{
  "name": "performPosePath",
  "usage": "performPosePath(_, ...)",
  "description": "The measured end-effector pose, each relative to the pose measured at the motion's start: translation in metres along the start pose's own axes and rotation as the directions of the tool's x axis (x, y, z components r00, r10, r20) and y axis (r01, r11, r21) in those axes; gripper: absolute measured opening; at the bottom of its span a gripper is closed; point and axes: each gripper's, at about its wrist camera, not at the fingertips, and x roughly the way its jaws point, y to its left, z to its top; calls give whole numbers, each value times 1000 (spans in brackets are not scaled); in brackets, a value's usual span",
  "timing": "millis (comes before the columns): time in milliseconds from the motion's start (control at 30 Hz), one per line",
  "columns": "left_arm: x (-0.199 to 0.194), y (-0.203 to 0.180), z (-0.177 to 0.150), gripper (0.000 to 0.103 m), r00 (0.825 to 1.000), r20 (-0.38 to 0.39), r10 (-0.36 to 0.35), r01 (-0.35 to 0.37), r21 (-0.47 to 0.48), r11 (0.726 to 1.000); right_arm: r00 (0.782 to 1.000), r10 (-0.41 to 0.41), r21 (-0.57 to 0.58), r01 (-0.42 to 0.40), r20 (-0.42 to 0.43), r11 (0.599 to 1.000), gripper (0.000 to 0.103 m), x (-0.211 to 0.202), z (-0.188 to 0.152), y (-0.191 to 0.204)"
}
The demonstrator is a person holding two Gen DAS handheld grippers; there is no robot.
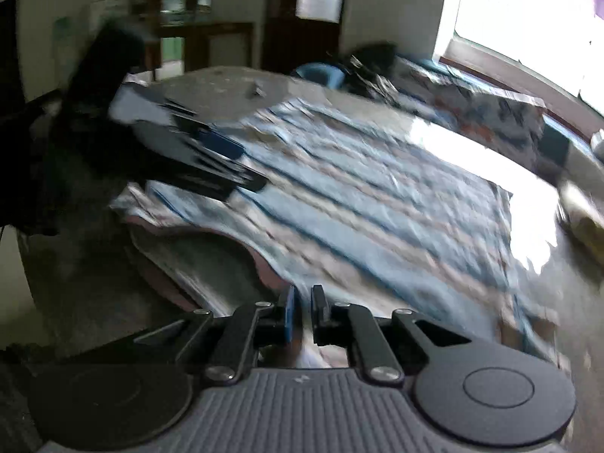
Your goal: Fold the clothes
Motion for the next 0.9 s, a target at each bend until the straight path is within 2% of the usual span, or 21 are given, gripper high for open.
performPosePath(200, -9, -18, -21, 49, 999, 28, 23, -25, 76, 997, 1000, -9, 78, 10, -10, 997, 9, -11, -13, -13)
performPosePath(300, -11, -19, -22, 51, 999, 34, 38, -41, 75, 996, 1000, -14, 117, 15, -15, 993, 10, -17, -20, -20)
performPosePath(433, -13, -18, -23, 53, 998, 35, 46, -48, 62, 997, 999, -27, 166, 32, -31, 986, 19, -20, -29, -30)
performPosePath(500, -12, -16, -23, 54, 998, 33, 51, -53, 57, 997, 997, -46, 187, 56, -55, 981, 19, -15, -34, -35)
performPosePath(600, -14, -17, -22, 54, 998, 30, 56, -57, 56, 997, 998, -35, 215, 47, -58, 975, 21, -20, -45, -38)
performPosePath(800, -20, -25, -17, 60, 998, 47, 30, -32, 34, 999, 992, -127, 325, 120, 1, 938, 23, -35, -47, -71)
performPosePath(900, -24, -33, -14, 64, 998, 56, 6, -7, 32, 999, 988, -151, 396, 144, -13, 907, 23, -30, -55, -91)
